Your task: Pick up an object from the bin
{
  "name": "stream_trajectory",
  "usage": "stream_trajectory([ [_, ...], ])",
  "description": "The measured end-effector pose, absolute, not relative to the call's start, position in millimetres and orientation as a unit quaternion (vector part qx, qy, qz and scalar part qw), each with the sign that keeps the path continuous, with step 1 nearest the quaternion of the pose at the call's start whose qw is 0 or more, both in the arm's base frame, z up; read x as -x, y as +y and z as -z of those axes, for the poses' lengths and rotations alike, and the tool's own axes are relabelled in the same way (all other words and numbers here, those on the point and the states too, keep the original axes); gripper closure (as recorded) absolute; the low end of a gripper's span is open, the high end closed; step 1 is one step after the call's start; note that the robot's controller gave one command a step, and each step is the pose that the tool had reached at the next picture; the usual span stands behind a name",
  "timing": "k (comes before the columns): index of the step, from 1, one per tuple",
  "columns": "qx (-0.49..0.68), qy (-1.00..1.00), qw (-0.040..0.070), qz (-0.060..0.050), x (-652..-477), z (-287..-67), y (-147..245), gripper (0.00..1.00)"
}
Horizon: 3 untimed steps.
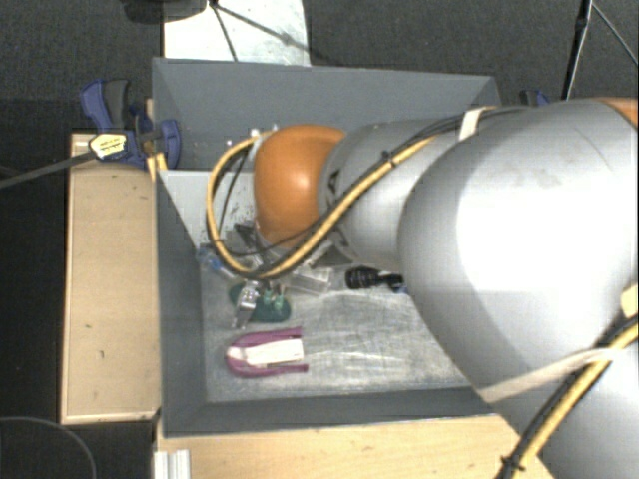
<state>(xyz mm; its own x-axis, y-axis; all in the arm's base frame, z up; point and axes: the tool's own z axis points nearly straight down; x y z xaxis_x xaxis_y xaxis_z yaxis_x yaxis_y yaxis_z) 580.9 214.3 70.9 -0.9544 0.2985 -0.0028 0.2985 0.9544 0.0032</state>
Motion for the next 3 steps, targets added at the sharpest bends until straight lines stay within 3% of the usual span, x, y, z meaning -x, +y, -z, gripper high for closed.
stream_trajectory([
  [1,-0.289,0.957,0.002,-0.002,-572.1,-71,249,0.0],
  [2,-0.29,0.957,0.005,-0.001,-573.9,-72,246,1.0],
  [3,-0.29,0.957,0.003,-0.001,-574.8,-90,246,1.0],
])
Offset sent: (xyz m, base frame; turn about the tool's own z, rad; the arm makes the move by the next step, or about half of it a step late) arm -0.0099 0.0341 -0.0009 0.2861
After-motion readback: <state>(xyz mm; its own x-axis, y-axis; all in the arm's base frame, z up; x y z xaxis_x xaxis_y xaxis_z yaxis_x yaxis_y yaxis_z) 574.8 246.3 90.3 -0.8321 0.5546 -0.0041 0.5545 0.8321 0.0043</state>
